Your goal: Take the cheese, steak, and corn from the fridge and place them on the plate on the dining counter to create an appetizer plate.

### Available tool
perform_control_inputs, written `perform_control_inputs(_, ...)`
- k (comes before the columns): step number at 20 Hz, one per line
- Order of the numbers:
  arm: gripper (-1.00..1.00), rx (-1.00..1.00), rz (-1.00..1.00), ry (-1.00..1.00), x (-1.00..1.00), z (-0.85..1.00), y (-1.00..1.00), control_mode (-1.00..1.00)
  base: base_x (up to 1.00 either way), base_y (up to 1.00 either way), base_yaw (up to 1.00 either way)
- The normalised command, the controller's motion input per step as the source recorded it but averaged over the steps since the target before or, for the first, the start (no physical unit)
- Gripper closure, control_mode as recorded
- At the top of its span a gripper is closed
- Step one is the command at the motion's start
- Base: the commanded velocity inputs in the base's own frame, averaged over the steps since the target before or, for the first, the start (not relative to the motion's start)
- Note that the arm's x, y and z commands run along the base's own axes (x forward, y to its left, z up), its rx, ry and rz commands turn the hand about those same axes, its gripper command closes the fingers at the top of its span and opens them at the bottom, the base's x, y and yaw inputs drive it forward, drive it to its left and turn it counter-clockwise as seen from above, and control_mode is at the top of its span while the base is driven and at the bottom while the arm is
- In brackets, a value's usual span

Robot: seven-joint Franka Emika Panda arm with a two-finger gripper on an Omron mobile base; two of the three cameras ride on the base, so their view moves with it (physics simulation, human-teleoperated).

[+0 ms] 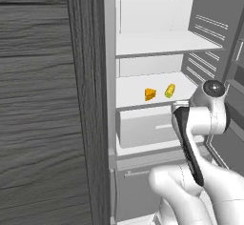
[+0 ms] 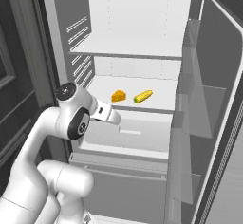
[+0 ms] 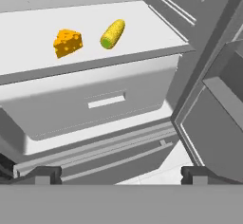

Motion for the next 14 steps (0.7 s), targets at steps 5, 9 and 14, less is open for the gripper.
perform_control_inputs(5, -1.0, 0.18, -0.01, 0.06, 0.28, 0.08, 0.0, -1.0, 0.0, 0.0, 0.0)
perform_control_inputs(9, -1.0, 0.13, 0.0, 0.02, 0.18, 0.0, 0.04, -1.0, 0.0, 0.0, 0.0)
perform_control_inputs(14, -1.0, 0.02, 0.0, 0.0, 0.43, -0.01, 0.31, -1.0, 0.0, 0.0, 0.0)
